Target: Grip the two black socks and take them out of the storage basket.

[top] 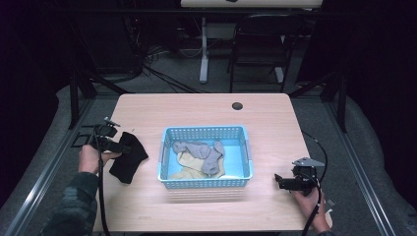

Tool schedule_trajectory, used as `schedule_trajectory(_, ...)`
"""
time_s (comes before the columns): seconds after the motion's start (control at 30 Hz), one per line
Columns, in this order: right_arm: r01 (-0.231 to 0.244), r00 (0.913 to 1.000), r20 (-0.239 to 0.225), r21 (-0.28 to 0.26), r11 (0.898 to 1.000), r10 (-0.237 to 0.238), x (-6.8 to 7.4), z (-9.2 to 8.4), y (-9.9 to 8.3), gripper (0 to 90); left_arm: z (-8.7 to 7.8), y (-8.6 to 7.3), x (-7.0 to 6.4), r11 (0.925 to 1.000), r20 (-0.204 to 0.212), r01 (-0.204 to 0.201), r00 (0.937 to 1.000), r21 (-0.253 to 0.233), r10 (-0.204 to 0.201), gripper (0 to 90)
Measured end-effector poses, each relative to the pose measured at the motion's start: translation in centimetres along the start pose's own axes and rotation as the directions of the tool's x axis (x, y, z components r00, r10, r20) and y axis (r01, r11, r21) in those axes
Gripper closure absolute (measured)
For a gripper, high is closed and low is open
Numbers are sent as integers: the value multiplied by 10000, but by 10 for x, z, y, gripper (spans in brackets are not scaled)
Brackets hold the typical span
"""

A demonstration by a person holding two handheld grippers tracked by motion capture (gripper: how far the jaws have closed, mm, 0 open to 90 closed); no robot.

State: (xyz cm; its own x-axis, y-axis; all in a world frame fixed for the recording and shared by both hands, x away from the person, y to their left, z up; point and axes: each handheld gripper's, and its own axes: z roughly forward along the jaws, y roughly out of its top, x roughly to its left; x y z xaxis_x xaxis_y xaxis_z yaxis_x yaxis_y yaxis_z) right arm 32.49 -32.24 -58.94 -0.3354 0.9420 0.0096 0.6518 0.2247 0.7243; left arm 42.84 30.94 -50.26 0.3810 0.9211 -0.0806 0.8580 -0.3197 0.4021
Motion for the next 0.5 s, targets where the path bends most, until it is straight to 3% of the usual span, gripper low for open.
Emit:
schedule_trajectory(0.07,-4,10000,0,-1,10000,4,0,0,0,46,-2,-2,0,10000,-22,-5,10000,-75,5,270)
schedule_trajectory(0.1,-4,10000,0,-1,10000,4,0,0,0,46,-5,-5,0,9998,-75,13,10000,-207,-15,270)
schedule_trajectory(0.17,-5,10000,6,1,10000,5,0,0,0,46,-13,-10,-1,9987,-76,69,9999,-506,-72,155)
schedule_trajectory(0.3,-15,10000,28,-3,10000,15,0,0,0,46,-27,-23,-5,9947,-161,34,9999,-1029,-51,89)
schedule_trajectory(0.5,-19,10000,32,0,10000,19,0,0,0,47,-39,-47,-12,9921,4,-178,9998,-1242,180,46)
